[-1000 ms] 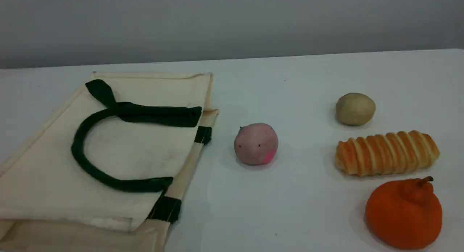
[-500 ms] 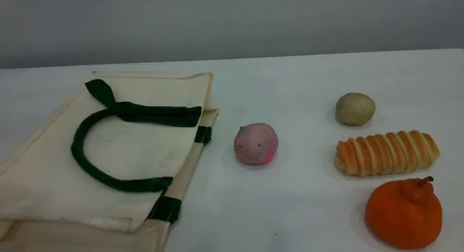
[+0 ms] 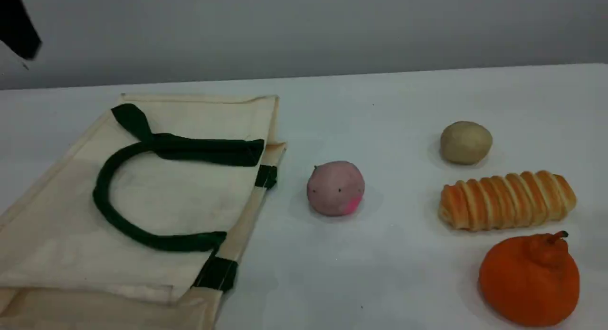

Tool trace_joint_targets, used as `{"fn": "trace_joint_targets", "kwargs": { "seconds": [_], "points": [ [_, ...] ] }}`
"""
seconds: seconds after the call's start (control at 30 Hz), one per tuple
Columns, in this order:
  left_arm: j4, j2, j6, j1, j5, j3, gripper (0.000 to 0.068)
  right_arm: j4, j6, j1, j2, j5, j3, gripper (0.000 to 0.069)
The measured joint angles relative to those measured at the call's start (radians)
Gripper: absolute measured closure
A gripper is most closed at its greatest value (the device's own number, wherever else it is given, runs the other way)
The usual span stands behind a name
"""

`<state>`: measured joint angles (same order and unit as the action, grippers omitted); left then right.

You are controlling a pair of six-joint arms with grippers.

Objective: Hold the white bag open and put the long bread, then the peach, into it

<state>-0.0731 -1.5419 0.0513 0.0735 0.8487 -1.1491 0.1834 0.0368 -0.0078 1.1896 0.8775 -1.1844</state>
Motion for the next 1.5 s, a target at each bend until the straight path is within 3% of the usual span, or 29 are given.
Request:
{"fn": "trace_joint_targets", "kwargs": {
  "seconds": [0.6, 1.1, 1.5],
  "points": [
    [-0.04, -0.4, 0.019, 0.0, -0.083, -0.094, 0.0094, 0.002, 0.022, 0.0, 0.122, -0.067, 0.0, 0.0113],
    [-0.141, -0.467, 0.022, 0.0, -0.157, -0.093, 0.0094, 0.002, 0.024, 0.0, 0.172, -0.081, 0.0, 0.0113],
    [-0.146, -0.566, 0.027, 0.0, -0.161, -0.092, 0.0098, 0.002, 0.024, 0.0, 0.172, -0.081, 0.0, 0.0113]
  ]
}}
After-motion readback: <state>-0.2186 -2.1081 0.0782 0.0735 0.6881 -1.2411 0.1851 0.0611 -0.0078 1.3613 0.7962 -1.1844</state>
